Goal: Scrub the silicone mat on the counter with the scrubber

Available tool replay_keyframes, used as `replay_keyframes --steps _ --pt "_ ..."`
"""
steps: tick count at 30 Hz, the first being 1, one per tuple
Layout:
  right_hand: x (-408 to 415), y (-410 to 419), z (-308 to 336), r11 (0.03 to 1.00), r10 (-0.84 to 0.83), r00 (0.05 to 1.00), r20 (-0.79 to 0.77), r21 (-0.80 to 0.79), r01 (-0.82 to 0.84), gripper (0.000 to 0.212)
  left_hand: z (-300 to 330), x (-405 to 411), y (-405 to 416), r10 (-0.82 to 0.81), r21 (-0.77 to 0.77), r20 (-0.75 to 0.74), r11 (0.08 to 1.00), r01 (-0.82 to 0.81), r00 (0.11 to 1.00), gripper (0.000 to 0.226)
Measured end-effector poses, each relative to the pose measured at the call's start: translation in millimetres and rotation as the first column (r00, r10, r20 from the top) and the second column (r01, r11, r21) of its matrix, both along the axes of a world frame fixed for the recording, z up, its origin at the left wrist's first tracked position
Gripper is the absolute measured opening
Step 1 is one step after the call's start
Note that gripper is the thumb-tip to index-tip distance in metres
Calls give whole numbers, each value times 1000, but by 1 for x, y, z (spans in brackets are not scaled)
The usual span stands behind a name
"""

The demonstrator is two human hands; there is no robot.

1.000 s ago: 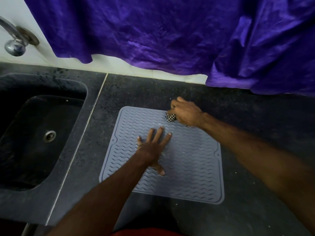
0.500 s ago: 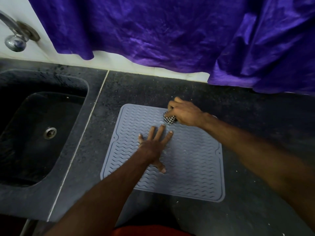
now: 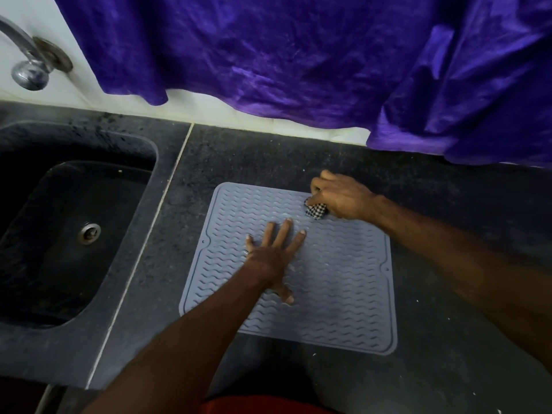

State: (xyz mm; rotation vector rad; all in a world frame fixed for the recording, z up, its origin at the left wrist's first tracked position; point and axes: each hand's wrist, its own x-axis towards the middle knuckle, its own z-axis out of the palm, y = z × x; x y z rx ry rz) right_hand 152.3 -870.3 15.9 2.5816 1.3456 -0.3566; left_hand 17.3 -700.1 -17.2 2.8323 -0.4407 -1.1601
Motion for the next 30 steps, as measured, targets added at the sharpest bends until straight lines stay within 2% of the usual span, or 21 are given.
replay_keyframes --steps 3,9,12,14,16,19,20,25,30 --pt "2 -9 4 998 35 999 14 -59 -34 51 0 0 0 -6 4 -2 1000 6 1000 146" --pt "0 11 0 997 68 997 47 -29 -67 38 -1 1 -1 4 2 -13 1000 -4 1000 146" --pt "4 -3 0 989 117 991 67 -98 -110 41 0 0 0 0 -2 -14 1000 0 1000 146" --pt "8 -10 3 982 131 988 78 -146 -119 32 1 1 0 1 -4 -12 1000 -1 1000 146" --pt "11 -10 6 990 97 993 69 -112 -89 24 0 0 -1 1 -5 -9 1000 -1 1000 146" --pt "11 1 4 999 -1 999 49 34 -1 32 -2 0 -1 -3 15 -7 1000 3 1000 146" --pt "9 9 2 999 3 998 57 35 -5 37 -3 1 -1 -2 15 -9 1000 2 1000 146" --pt "3 9 -5 992 120 985 124 -65 -112 54 -2 2 0 2 6 -24 1000 -2 1000 146" --pt "9 -24 6 988 87 992 88 -135 -75 40 -1 0 0 6 -13 -3 1000 -6 1000 146"
